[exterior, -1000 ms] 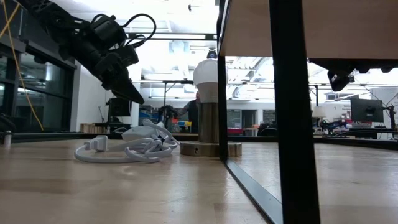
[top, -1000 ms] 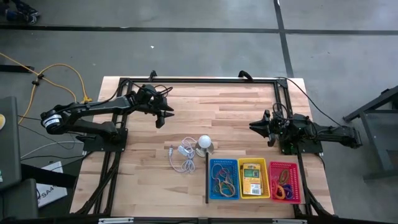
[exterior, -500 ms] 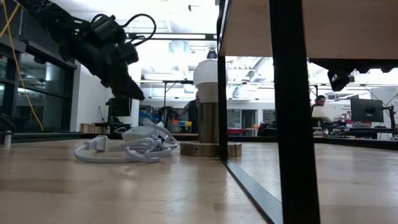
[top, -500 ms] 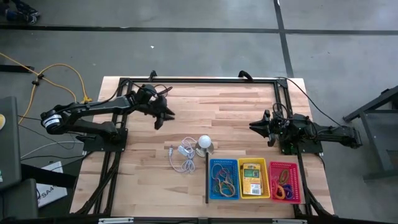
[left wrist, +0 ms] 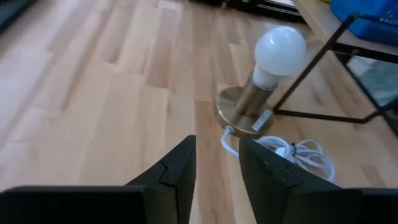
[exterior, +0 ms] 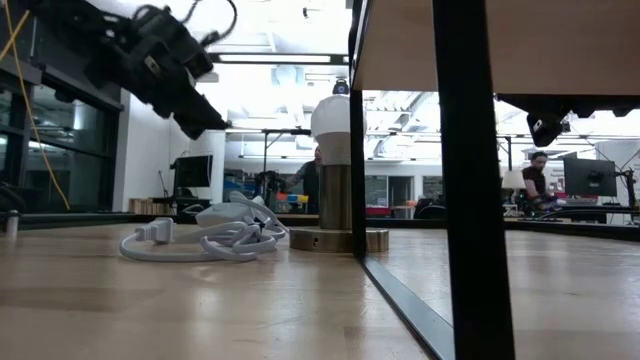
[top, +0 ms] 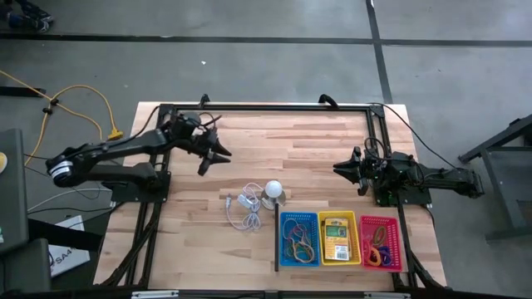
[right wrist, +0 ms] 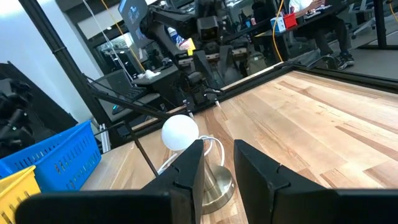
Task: Pick & Place Office Desk Supplies
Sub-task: Return to Home Position
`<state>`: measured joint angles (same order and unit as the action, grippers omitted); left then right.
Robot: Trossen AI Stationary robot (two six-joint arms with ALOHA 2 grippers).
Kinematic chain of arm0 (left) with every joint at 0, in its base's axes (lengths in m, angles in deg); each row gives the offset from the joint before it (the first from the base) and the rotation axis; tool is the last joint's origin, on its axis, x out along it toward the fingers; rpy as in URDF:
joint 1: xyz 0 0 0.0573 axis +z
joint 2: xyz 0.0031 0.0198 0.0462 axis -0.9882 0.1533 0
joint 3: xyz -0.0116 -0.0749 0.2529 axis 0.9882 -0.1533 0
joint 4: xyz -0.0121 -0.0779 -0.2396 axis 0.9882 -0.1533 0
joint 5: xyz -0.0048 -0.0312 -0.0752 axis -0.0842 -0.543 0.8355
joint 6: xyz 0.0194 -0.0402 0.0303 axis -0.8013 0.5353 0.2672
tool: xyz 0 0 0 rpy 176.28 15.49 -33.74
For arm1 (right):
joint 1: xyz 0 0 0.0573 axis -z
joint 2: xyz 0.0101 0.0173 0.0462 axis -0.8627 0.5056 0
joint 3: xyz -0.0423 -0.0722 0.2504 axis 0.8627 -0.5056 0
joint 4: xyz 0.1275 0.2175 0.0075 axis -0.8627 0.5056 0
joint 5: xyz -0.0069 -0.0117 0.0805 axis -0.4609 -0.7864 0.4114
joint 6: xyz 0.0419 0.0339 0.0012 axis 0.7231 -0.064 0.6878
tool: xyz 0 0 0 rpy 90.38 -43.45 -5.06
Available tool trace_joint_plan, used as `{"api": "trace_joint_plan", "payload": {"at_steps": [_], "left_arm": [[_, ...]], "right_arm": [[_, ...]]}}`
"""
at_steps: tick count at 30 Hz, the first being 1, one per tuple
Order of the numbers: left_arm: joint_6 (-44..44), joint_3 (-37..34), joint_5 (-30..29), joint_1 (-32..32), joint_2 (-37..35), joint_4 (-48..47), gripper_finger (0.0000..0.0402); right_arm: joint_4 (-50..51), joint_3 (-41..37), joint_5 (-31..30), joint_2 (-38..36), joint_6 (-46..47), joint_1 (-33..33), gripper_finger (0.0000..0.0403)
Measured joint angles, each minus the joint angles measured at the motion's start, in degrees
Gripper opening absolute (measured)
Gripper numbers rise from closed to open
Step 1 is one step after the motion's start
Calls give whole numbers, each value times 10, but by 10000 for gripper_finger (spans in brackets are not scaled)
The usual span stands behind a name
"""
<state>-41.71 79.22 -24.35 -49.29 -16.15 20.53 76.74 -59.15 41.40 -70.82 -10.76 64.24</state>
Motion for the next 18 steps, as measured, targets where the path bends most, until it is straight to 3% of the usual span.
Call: {"api": "trace_joint_plan", "payload": {"at_steps": [9, 18], "left_arm": [[16, -9, -139, -73, -125, -62, 118], [74, -118, -200, -90, -261, -33, 118]], "right_arm": [[0, 0, 0, 0, 0, 0, 75], [0, 0, 0, 0, 0, 0, 75]]}}
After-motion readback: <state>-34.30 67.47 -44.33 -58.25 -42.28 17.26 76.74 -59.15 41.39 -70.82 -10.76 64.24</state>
